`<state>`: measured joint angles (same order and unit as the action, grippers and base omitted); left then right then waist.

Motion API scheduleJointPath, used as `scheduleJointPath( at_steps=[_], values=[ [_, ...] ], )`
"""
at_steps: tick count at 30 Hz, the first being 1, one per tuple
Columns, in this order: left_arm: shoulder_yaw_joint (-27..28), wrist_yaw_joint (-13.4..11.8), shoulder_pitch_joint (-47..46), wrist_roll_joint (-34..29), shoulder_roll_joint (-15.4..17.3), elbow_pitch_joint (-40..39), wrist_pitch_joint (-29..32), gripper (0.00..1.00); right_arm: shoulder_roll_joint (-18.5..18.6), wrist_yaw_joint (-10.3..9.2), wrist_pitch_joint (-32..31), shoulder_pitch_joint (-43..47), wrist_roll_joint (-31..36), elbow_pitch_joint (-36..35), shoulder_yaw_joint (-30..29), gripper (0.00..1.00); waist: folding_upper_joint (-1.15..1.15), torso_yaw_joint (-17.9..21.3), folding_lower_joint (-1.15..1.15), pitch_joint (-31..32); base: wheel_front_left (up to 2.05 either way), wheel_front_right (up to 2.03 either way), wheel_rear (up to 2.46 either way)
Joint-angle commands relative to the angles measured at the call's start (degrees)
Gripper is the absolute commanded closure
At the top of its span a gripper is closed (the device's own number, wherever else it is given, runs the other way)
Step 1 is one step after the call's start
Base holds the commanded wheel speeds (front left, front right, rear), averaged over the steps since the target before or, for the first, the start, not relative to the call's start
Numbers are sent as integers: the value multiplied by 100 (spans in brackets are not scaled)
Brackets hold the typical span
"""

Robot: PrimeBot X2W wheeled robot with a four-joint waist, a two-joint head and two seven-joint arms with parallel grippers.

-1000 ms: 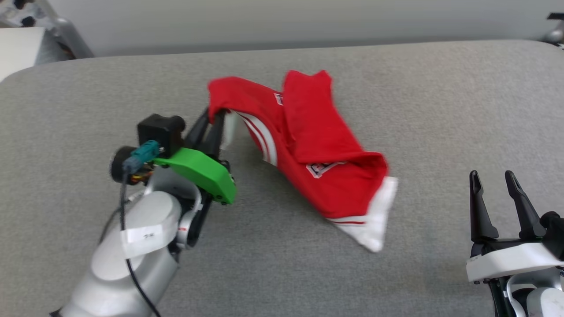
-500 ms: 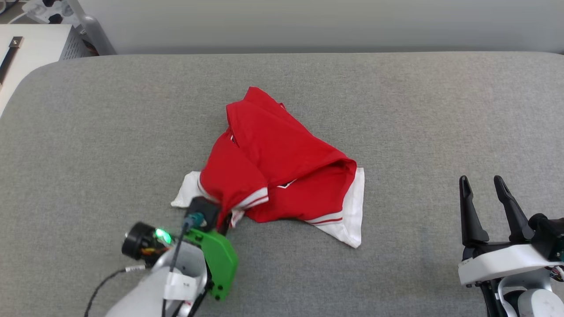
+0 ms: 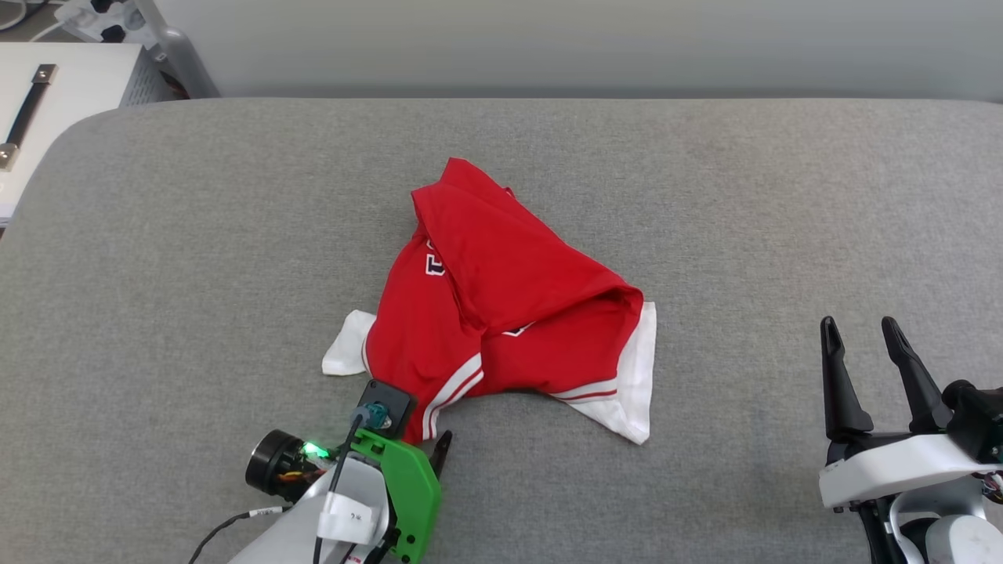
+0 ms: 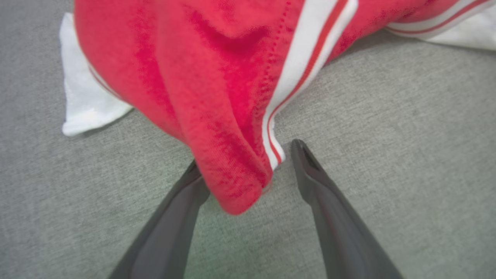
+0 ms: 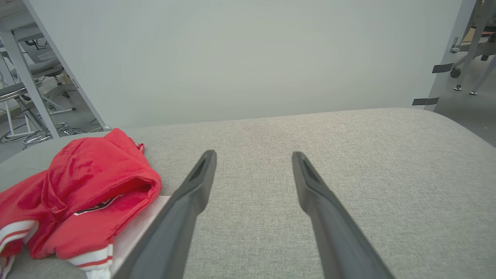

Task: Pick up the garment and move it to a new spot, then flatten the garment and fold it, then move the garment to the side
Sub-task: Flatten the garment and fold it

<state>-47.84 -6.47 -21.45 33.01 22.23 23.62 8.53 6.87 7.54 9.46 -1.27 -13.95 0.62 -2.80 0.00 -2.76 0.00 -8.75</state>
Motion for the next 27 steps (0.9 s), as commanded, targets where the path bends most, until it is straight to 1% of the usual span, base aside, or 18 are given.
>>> scheduleJointPath(
  at_steps=[1,6,8,13,16,18,20,23,25,27],
  values=[
    [18,1,83,77,-42,51,-103,0,16,-5,-33,25,-31,4,-7,0,0,-79,0,83,0,0,0],
    [254,-43,198,236,-46,-181,-563,0,20,-5,-75,100,-32,-10,-52,0,0,-248,0,252,0,0,0],
    [396,-101,271,310,-17,-364,-779,0,16,-5,-89,142,-33,-13,-75,0,0,-327,0,329,0,0,0],
    [764,-295,417,345,175,-926,-1399,0,-6,-5,-127,245,-32,-38,-120,0,0,-509,0,496,0,0,0],
    [998,-385,460,268,261,-1230,-1956,0,-19,-5,-165,304,-26,-55,-124,0,0,-593,0,573,0,0,0],
    [1123,-353,455,82,284,-1475,-2245,0,-24,-5,-201,330,-26,-74,-112,0,0,-634,0,598,0,0,0],
    [1289,-384,514,-149,231,-1675,-2335,0,-12,-5,-248,350,-22,-85,-88,0,0,-671,0,612,0,0,0],
    [1654,-392,728,-630,10,-2052,-2349,0,3,-5,-308,364,-20,-88,-43,0,0,-709,0,618,0,0,0],
    [1887,-330,938,-837,-186,-2187,-2350,0,15,-5,-373,379,-18,-99,-18,0,0,-740,0,618,0,0,0],
    [2045,-191,1113,-1034,-335,-2231,-2351,0,76,-5,-503,390,23,-111,23,0,0,-780,0,604,0,0,0]
  ],
)
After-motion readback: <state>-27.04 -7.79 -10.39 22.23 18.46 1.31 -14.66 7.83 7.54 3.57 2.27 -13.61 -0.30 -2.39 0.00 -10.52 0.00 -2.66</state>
